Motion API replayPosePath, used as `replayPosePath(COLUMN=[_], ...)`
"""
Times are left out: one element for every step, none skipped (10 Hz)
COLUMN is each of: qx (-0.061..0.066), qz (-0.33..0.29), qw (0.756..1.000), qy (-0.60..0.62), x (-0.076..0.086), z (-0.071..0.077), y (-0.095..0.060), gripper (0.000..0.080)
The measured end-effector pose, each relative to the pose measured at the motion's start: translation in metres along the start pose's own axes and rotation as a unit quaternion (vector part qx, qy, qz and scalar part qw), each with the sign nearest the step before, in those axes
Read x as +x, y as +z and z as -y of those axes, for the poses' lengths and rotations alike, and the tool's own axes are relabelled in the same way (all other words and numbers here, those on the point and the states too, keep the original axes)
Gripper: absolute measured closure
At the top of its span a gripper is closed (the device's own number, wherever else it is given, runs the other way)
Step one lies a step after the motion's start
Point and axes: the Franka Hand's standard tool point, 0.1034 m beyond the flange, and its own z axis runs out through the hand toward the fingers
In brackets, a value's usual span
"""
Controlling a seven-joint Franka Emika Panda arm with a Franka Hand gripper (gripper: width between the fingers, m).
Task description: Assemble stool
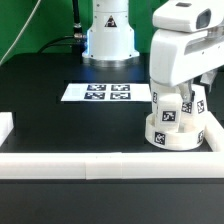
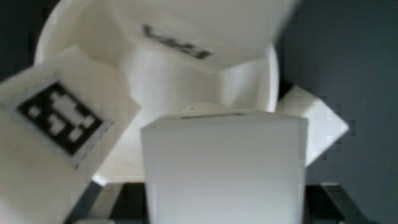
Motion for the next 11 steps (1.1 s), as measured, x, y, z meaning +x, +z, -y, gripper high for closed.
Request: replayPosePath(qx=[0.003, 0.005, 0.005, 0.007, 0.008, 0.009, 0.009, 0.009, 0.011, 0.014, 0.023], qz=[-0.001, -0.002, -0.003, -0.003, -0.003, -0.003, -0.003, -0.002, -0.002, -0.002, -0.001], qw=[0.998, 0.990, 0.982, 0.970, 0.963, 0.955, 0.942, 0.934, 0.922, 0.905, 0.878], qy=[0.067, 0.138, 0.189, 0.242, 0.269, 0.296, 0.334, 0.358, 0.387, 0.425, 0.479], x=[0.0006, 0.0007, 0.0012, 0.0015, 0.0016, 0.0017, 0.0016, 0.0017, 0.0019, 0.0018, 0.0010], z=[0.0020, 0.0024, 0.0029, 0.0030, 0.0031, 0.0033, 0.0036, 0.0039, 0.0042, 0.0043, 0.0044], y=[0.0000, -0.0001, -0.0001, -0.0003, -0.0003, -0.0003, 0.0000, 0.0000, 0.0000, 0.0000, 0.0002], gripper=[0.0462, 0.0462, 0.0462, 0.0462, 0.0462, 0.0462, 0.0462, 0.0462, 0.0462, 0.0462, 0.0462])
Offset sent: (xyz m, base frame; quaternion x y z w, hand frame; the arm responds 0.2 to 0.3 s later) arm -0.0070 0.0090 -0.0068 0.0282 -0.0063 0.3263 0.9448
